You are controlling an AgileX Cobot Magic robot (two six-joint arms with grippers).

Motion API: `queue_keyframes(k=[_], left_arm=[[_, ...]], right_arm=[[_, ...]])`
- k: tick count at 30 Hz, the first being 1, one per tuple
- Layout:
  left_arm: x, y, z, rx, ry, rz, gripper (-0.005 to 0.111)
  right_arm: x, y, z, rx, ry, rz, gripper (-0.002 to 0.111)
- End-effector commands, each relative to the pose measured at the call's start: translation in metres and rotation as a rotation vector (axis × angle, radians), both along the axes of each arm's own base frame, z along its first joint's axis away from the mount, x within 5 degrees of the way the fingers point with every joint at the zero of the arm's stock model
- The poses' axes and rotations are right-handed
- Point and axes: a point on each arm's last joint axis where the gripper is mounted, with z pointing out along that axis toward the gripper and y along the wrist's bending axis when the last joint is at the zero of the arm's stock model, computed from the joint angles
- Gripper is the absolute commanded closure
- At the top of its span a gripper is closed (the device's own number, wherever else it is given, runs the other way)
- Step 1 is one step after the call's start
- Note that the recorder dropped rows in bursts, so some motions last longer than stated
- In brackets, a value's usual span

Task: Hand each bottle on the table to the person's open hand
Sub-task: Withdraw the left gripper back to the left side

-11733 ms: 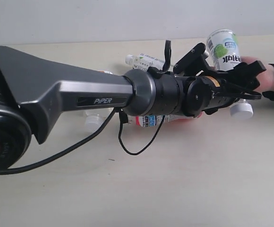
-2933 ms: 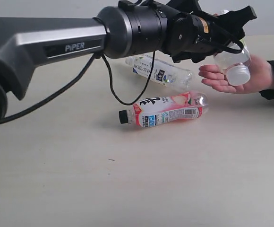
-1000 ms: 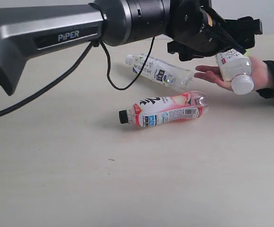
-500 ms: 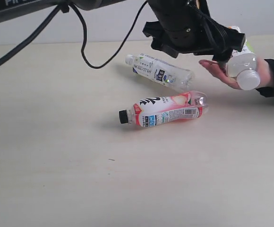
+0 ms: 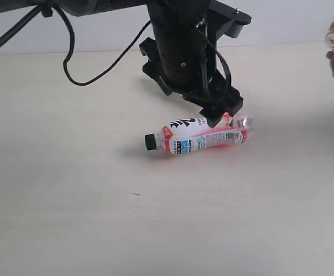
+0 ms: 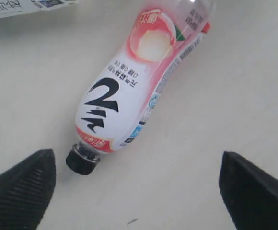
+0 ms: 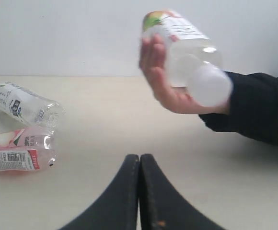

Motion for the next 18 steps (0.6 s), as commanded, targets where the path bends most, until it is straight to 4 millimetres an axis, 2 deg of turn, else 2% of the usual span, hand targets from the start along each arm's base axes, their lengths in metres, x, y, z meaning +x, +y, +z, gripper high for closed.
queue_keyframes(k=[1, 3, 6, 8, 9, 12, 14, 18], left_arm=[[-0.003, 0.017, 0.002, -0.013, -0.032, -0.015, 0.019], [-0.003, 0.029, 0.001, -0.016, -0.041, -0.016, 0.021], [-0.001, 0.058, -0.003, -0.028, -0.026, 0.014, 0.047], [0.003, 0.077, -0.006, -0.037, -0.018, 0.059, 0.072], [0.006, 0.095, -0.010, -0.051, -0.011, 0.110, 0.103], [0.009, 0.129, -0.019, -0.063, -0.017, 0.178, 0.106], [0.005, 0.141, -0.026, -0.055, -0.020, 0.174, 0.107], [-0.004, 0.145, -0.025, -0.168, -0.117, 0.167, 0.107]], right_arm=[[0.000, -0.001, -0.001, -0.008, -0.004, -0.006, 0.108], [0.000, -0.001, -0.001, -0.008, -0.004, -0.006, 0.108], [0.000, -0.001, -0.001, -0.008, -0.004, -0.006, 0.108], [0.000, -0.001, -0.001, -0.008, -0.004, -0.006, 0.108], [0.000, -0.001, -0.001, -0.008, -0.004, -0.006, 0.108], [0.000, -0.001, -0.001, -0.008, -0.004, -0.006, 0.108], [0.000, -0.001, -0.001, -0.008, -0.004, -0.006, 0.108], [0.000, -0.001, -0.001, -0.008, -0.004, -0.006, 0.108]])
